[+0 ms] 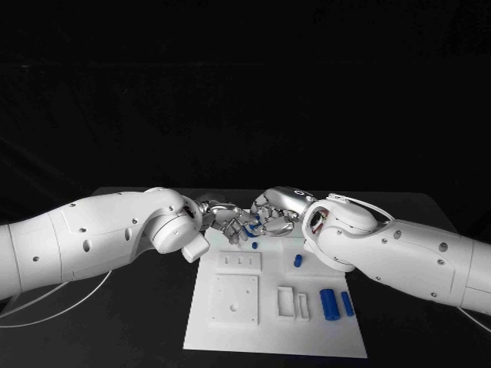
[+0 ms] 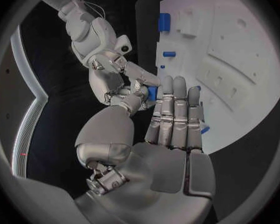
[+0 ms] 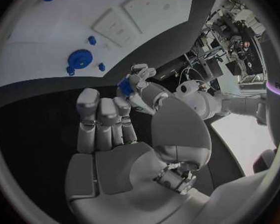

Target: Assemble the parts on the task board

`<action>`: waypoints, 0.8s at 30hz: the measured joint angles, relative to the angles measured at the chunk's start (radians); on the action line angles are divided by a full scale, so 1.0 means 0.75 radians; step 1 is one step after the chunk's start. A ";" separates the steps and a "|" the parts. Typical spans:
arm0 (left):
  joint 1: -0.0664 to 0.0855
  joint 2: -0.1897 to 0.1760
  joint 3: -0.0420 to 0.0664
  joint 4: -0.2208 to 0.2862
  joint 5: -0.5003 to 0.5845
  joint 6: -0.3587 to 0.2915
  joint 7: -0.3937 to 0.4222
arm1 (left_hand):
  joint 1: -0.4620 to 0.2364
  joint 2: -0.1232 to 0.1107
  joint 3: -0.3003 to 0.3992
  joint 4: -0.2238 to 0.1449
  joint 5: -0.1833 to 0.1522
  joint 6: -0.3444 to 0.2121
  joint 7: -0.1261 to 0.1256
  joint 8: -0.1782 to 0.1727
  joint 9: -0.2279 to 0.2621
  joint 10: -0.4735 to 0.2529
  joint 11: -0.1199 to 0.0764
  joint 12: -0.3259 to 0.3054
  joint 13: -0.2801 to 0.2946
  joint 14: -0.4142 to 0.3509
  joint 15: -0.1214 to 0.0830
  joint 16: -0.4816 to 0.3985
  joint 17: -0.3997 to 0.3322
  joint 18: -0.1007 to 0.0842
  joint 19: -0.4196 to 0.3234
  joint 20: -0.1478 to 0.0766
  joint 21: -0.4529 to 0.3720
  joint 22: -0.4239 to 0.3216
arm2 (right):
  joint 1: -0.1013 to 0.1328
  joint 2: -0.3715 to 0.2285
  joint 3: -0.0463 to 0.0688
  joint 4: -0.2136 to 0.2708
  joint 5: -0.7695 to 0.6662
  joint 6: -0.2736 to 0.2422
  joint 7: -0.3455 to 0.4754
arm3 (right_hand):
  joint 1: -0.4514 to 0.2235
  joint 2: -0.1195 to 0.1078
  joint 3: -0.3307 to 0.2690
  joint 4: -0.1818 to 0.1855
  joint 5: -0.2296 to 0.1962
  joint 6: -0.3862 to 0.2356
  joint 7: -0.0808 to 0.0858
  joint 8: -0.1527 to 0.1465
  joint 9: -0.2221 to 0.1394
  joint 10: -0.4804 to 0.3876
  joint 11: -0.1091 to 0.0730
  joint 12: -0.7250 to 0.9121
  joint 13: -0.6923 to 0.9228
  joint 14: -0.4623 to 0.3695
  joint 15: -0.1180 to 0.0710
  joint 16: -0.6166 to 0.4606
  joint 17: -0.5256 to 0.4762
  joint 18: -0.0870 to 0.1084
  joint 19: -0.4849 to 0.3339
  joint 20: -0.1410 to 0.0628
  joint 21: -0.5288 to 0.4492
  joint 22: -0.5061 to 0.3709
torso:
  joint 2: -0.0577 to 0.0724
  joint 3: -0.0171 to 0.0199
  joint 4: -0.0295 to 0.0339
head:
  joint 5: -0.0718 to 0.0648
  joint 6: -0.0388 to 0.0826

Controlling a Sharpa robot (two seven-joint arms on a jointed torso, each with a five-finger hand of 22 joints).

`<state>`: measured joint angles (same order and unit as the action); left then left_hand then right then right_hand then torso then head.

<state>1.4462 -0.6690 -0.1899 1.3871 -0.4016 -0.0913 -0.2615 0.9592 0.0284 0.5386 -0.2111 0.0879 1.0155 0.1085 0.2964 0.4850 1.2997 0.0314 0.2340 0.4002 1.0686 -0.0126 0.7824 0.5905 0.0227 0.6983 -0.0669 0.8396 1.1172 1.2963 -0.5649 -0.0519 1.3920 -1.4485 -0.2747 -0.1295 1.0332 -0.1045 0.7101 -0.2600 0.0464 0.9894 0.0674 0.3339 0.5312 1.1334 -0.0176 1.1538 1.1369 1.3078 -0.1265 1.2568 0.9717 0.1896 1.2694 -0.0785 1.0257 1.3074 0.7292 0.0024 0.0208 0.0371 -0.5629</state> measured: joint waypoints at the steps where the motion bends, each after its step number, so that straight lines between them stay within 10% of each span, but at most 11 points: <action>1: 0.000 0.000 0.000 -0.001 -0.002 0.000 0.000 | 0.004 -0.004 0.019 -0.001 0.000 0.005 -0.005 0.004 0.001 0.005 -0.005 0.002 0.003 0.001 -0.001 0.003 0.001 0.000 0.001 0.001 0.001 0.000 | 0.000 0.001 0.000 0.000 0.000 0.001 0.000 | 0.000 0.000 0.000 0.000 0.000 0.001 -0.001 0.000 0.000 0.000 0.000 0.000 0.000 0.000 0.000 0.000 0.000 0.000 0.000 0.000 0.000 0.000 | 0.000 0.0001 0.0000 | 0.001 0.000; 8: 0.000 0.003 -0.002 -0.003 -0.008 -0.001 0.006 | -0.020 0.008 0.076 -0.021 0.127 0.028 -0.009 0.027 0.009 0.045 -0.020 0.010 0.009 0.006 -0.006 0.011 0.005 0.000 0.006 -0.004 0.016 0.000 | -0.001 -0.006 0.000 0.008 0.001 0.003 0.000 | 0.000 0.000 0.000 0.000 0.000 0.002 -0.002 0.000 0.000 0.000 0.000 0.000 0.000 0.000 0.000 0.000 0.001 0.000 0.000 0.000 0.000 0.000 | 0.001 0.0001 -0.0008 | 0.002 -0.003; 24: 0.001 0.002 -0.021 0.001 -0.038 -0.002 0.020 | -0.050 -0.027 0.101 -0.067 0.176 0.048 0.010 0.056 0.048 0.120 -0.049 0.038 0.028 0.050 -0.031 0.065 0.031 0.000 0.041 -0.011 0.047 0.000 | -0.010 -0.004 -0.004 0.001 0.017 0.004 0.004 | -0.042 -0.042 -0.045 0.009 0.028 -0.026 0.026 -0.024 0.015 -0.010 0.004 0.000 0.000 -0.002 0.003 -0.007 0.001 0.000 -0.002 0.002 -0.006 0.000 | 0.001 0.0001 -0.0008 | -0.001 -0.009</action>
<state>1.4467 -0.6672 -0.2057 1.3876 -0.4303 -0.0928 -0.2466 0.9220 0.0081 0.6145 -0.2611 0.2201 1.0512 0.1157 0.3384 0.5211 1.3901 -0.0055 0.2625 0.4211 1.1061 -0.0355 0.8309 0.6141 0.0227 0.7294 -0.0750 0.8745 1.1173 1.2885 -0.5681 -0.0548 1.3927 -1.4356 -0.2720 -0.1268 1.0015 -0.1357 0.6761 -0.2533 0.0672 0.9698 0.0871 0.3156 0.5424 1.1262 -0.0149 1.1538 1.1370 1.3065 -0.1246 1.2518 0.9723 0.1898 1.2679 -0.0767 1.0216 1.3074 0.7301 0.0025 0.0202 0.0360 -0.5696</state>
